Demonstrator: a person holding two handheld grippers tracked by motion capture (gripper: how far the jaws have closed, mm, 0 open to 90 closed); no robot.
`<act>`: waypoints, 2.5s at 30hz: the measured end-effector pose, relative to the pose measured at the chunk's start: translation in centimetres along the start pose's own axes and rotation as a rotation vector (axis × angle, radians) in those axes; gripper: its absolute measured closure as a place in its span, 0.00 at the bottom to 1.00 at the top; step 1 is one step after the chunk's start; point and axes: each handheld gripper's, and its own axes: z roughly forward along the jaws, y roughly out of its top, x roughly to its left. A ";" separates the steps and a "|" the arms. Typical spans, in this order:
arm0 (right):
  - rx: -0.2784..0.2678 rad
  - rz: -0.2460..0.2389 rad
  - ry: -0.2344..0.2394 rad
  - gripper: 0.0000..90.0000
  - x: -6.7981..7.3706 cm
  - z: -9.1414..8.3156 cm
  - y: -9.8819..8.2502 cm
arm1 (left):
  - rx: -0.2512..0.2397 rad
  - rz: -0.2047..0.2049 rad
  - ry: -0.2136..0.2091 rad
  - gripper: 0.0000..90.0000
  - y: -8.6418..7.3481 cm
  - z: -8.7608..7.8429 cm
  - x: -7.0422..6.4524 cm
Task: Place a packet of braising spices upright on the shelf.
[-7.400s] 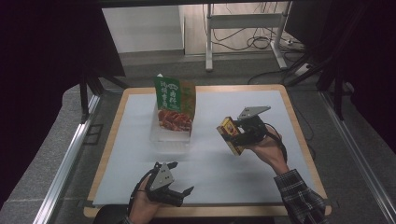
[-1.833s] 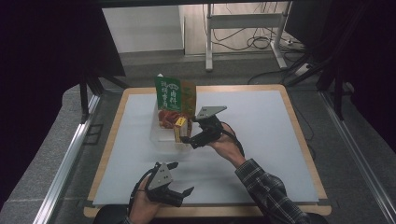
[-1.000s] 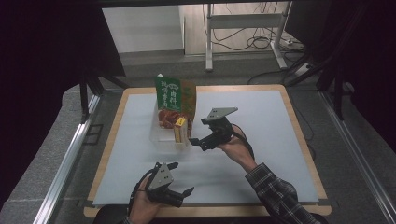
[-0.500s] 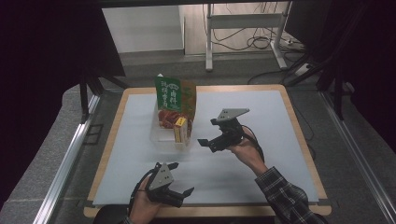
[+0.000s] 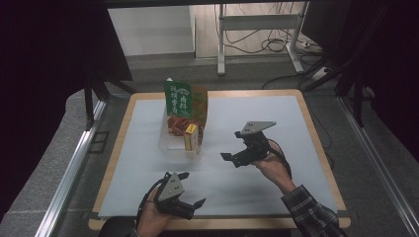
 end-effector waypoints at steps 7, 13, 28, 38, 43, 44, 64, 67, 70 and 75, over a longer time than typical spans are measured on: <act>0.005 0.006 -0.014 0.04 0.0 -0.8 -1.2 | 0.001 -0.006 -0.002 0.04 0.0 0.0 0.0; 0.020 -0.001 -0.035 0.02 -0.3 -1.4 -2.3 | 0.003 -0.013 -0.007 0.03 -0.1 0.1 0.0; 0.005 0.021 -0.055 0.00 -0.6 -3.8 -4.1 | -0.001 -0.045 0.003 0.03 -0.2 -0.1 0.6; 0.002 0.011 -0.074 0.00 -0.1 -5.4 -5.6 | -0.011 -0.088 -0.022 0.03 -0.3 -0.3 0.9; -0.008 0.014 -0.079 0.00 0.2 -6.2 -6.5 | -0.036 -0.120 -0.024 0.01 -0.3 -0.6 1.3; -0.009 0.014 -0.081 0.00 0.2 -6.4 -6.8 | -0.039 -0.125 -0.024 0.01 -0.3 -0.7 1.4; -0.042 0.075 -0.161 0.00 0.1 -9.9 -10.4 | -0.019 -0.169 0.033 0.01 -0.6 -1.1 2.3; -0.040 0.083 -0.173 0.00 0.1 -10.3 -10.8 | -0.008 -0.170 0.032 0.00 -0.7 -1.0 2.3; -0.031 0.079 -0.189 0.00 0.3 -10.8 -11.3 | -0.003 -0.167 0.029 0.00 -0.7 -1.0 2.2; -0.019 0.088 -0.207 0.00 0.4 -11.4 -12.1 | -0.006 -0.164 0.030 0.00 -0.7 -1.0 2.2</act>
